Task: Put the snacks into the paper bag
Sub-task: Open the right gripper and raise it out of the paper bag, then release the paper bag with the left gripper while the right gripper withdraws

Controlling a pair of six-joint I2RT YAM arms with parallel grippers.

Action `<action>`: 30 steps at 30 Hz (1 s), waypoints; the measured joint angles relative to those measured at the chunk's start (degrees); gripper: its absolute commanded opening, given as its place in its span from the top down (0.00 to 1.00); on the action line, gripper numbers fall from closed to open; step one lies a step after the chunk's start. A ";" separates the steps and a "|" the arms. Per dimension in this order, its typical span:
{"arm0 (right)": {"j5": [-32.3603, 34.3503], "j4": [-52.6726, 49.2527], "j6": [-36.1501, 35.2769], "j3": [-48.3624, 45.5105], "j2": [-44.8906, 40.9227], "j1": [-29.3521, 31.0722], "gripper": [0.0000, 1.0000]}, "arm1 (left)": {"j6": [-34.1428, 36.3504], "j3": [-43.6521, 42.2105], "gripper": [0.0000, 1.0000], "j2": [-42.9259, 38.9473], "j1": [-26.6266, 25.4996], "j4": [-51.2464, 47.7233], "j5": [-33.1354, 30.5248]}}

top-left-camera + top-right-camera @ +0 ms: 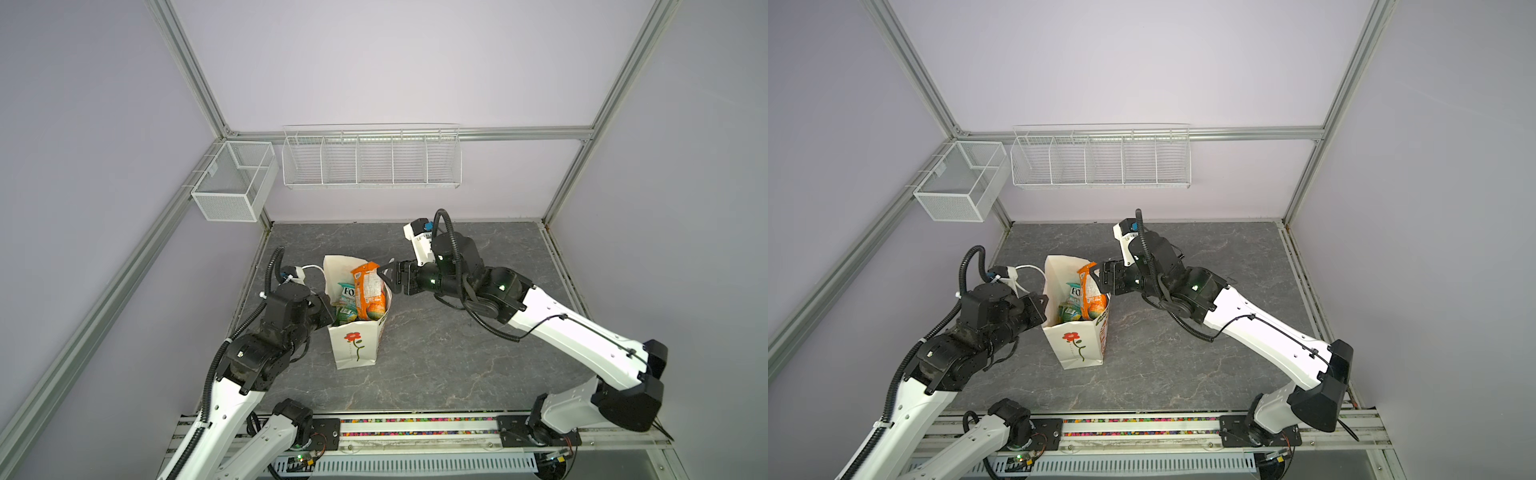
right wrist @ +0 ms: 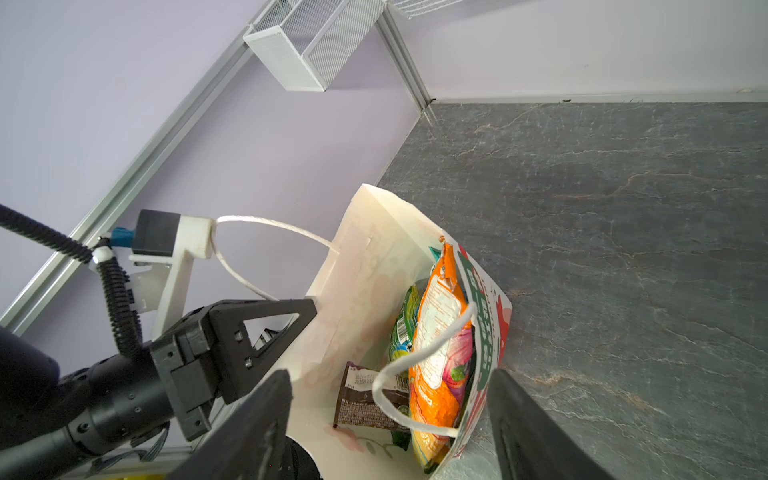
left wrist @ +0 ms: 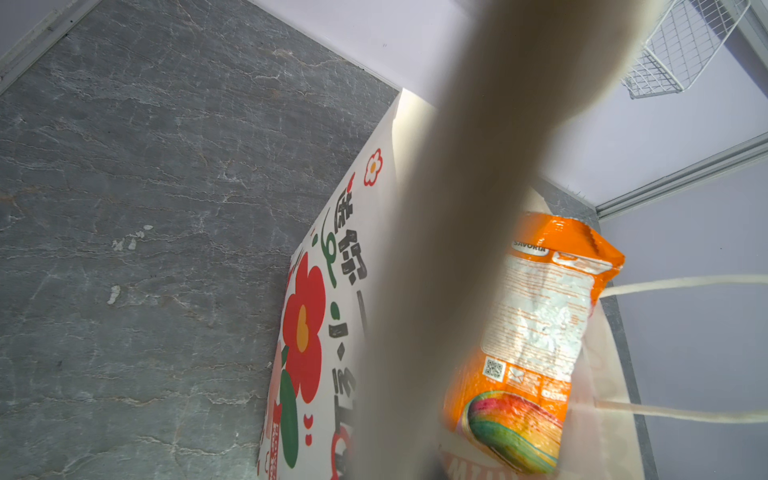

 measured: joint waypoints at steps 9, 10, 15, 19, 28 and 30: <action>-5.90 2.47 0.20 0.83 4.42 -1.22 0.90 | 0.00 0.00 0.97 1.22 0.00 0.85 0.46; -5.95 2.45 0.31 0.85 4.46 -1.36 0.93 | 0.00 0.00 0.97 1.36 0.00 0.87 0.46; -5.73 2.05 -0.61 1.46 4.37 -1.75 0.93 | 0.02 0.04 1.00 2.54 0.00 1.62 0.63; -5.38 1.36 -1.70 1.49 4.04 -2.71 0.93 | 0.02 0.52 1.00 4.04 0.00 2.58 1.05; -4.68 -3.58 -4.24 1.97 1.84 -8.13 0.93 | 0.00 3.13 1.00 9.09 0.00 4.92 2.56; -4.57 -4.46 -4.52 1.97 1.16 -9.46 0.93 | -0.07 3.37 1.00 10.38 -0.04 6.45 3.04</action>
